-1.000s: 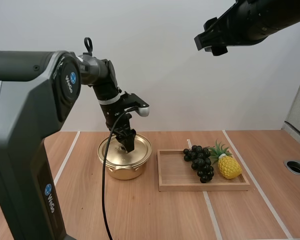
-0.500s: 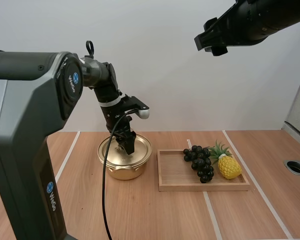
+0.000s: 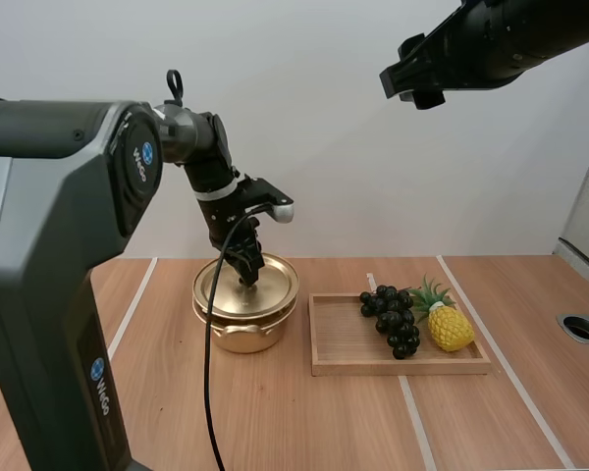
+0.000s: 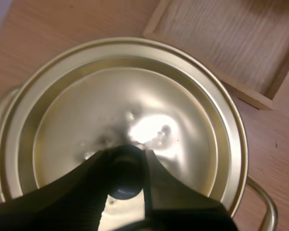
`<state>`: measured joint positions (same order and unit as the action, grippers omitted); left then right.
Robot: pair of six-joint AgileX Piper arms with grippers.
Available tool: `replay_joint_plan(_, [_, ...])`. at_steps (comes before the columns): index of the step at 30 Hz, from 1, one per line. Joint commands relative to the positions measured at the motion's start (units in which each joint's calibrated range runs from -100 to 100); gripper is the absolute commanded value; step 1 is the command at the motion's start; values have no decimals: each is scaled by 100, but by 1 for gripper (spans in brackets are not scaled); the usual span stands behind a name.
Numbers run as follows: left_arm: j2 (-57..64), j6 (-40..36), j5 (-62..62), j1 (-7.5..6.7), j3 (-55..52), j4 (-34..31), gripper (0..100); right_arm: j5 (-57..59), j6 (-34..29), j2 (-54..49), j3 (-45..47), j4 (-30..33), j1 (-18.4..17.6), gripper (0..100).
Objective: Open the pot, put the grape inside, and close it
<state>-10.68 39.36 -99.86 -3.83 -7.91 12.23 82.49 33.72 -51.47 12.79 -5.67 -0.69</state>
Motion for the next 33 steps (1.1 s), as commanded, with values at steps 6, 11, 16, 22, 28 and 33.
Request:
replay_joint_plan(6, [1499, -415, -14, -7, 1129, 77, 0, -384, 50, -46, -55, -423, 20, 100])
replay_joint_plan(11, [2389, -1243, 249, 164, 1867, 77, 0, -583, 50, -46, -55, -517, 20, 100])
replay_joint_plan(16, [3093, -1687, 1285, 462, 2744, 252, 0, -452, 52, -46, -55, -519, 20, 100])
replay_joint_plan(22, [3550, -2279, 2054, 809, 4089, 359, 0, 83, 52, 63, -55, -503, 20, 100])
replay_joint_plan(28, [3588, -2692, 2112, 857, 5489, 385, 0, 956, 52, 616, -55, -226, 20, 100])
replay_joint_plan(33, [3588, -3005, 2308, 857, 6357, 347, 0, 1575, 52, 1237, -55, -110, 20, 100])
